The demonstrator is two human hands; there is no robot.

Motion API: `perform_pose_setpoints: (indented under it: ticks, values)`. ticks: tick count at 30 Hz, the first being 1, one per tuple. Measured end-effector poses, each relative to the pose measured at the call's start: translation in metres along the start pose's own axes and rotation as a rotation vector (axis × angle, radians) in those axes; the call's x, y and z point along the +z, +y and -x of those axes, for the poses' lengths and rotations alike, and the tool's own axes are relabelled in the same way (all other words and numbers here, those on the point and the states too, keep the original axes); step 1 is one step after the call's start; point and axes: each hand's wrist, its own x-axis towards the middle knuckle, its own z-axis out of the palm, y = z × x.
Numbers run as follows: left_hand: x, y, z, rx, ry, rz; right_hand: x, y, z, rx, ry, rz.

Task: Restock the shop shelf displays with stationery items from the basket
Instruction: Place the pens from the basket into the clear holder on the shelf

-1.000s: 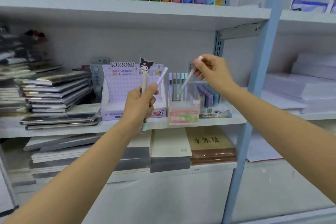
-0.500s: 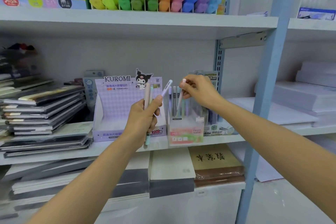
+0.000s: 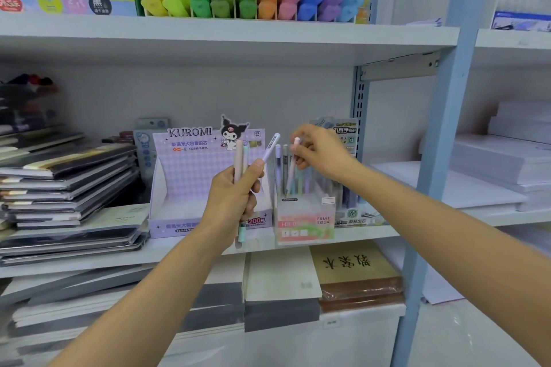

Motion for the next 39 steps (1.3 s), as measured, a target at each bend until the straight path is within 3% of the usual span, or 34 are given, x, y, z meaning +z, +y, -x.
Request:
perform_pose_setpoints:
  ticks: [5, 11, 14, 17, 20, 26, 31, 34, 39]
  values:
    - [-0.001, 0.000, 0.001, 0.004, 0.002, -0.005, 0.008, -0.004, 0.002, -0.028, 0.115, -0.026]
    - [0.001, 0.003, 0.004, 0.006, -0.006, -0.014, 0.002, -0.013, 0.003, 0.035, 0.043, 0.245]
    - [0.001, 0.004, 0.007, 0.013, -0.018, -0.030, -0.003, -0.022, 0.013, 0.008, 0.103, -0.055]
    - [0.002, 0.006, 0.009, 0.009, -0.068, -0.052, -0.014, -0.030, 0.023, 0.002, -0.088, -0.490]
    - [0.000, 0.009, 0.010, -0.034, -0.136, -0.081, -0.023, -0.029, 0.032, -0.067, -0.285, -0.401]
    - [-0.009, 0.017, 0.008, -0.131, -0.126, 0.197, -0.036, -0.018, 0.040, -0.035, -0.107, -0.554]
    - [-0.002, 0.028, 0.012, -0.037, -0.026, 0.332, -0.037, -0.021, 0.053, -0.021, -0.325, -0.477]
    - [0.007, 0.034, 0.015, 0.005, 0.041, 0.280, -0.036, -0.029, 0.059, -0.074, -0.386, -0.447]
    - [0.020, 0.043, 0.022, 0.069, 0.012, 0.040, -0.039, -0.050, 0.060, -0.134, -0.168, -0.434]
